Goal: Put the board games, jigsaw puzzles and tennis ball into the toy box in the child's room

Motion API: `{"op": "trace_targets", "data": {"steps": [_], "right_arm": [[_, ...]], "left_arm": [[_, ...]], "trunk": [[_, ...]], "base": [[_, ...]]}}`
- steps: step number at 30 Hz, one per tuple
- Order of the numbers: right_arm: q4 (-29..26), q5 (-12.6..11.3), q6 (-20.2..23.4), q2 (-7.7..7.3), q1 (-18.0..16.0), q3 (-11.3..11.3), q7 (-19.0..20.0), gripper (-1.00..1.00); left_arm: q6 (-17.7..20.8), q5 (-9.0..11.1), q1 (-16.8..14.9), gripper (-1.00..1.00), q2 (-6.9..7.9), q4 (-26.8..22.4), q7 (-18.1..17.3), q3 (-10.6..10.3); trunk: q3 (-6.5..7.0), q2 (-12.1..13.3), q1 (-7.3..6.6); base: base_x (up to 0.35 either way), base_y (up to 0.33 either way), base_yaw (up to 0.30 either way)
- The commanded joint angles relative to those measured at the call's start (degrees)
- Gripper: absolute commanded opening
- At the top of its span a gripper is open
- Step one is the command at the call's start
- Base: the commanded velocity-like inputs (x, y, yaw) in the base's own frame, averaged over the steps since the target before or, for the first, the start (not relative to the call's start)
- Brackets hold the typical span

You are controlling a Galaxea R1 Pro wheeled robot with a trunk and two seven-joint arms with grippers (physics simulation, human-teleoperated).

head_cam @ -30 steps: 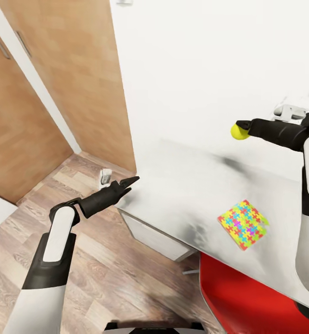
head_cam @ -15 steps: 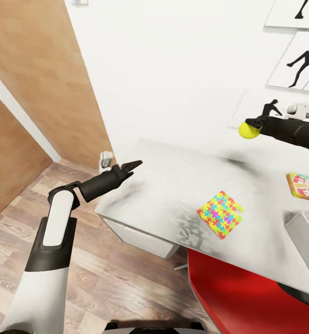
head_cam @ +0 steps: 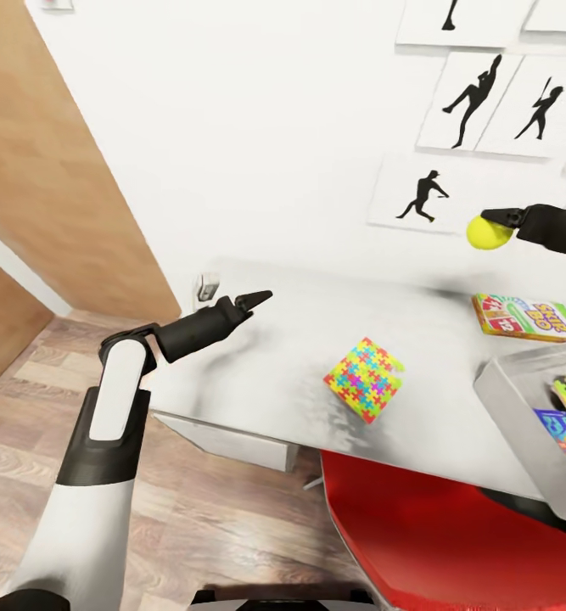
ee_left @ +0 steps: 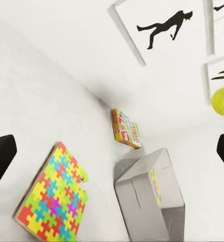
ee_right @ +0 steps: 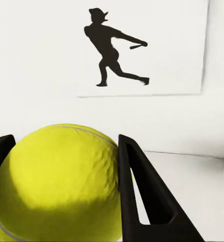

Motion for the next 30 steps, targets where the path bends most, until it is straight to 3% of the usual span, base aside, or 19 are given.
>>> {"op": "trace_targets", "data": {"steps": [1, 4, 16, 24, 30], "right_arm": [[-0.03, -0.85, 0.16, -0.05, -0.06, 0.01, -0.70, -1.00], [0.00, -2.79, 0.16, -2.17, 0.00, 0.03, -0.75, -1.00], [0.30, -4.49, 0.16, -5.17, 2.09, -0.03, -0.93, -1.00], [0.41, -4.67, 0.16, -5.83, 3.63, -0.03, -0.94, -1.00], [0.61, -4.70, 0.16, -5.94, 6.99, 0.11, -0.87, -1.00]], "left_arm": [[0.23, -0.09, -0.05, 1.00, -0.03, -0.01, -0.09, 0.04], [0.20, -0.05, -0.14, 1.00, -0.22, 0.14, 0.92, -0.66], [0.23, -0.02, -0.24, 1.00, -0.59, 0.86, 3.77, -1.30], [0.22, -0.07, -0.18, 1.00, -0.62, 1.94, 4.50, -1.37], [0.23, -0.11, -0.07, 1.00, -0.63, 3.23, 4.78, -1.37]], "trunk": [[-0.09, -0.09, 0.03], [-0.09, -0.09, 0.03], [-0.09, -0.09, 0.03], [-0.09, -0.09, 0.03], [-0.09, -0.09, 0.03]], "base": [[0.000, 0.000, -0.281], [0.000, 0.000, -0.281], [0.000, 0.000, -0.281], [0.000, 0.000, -0.281], [0.000, 0.000, -0.281]]}}
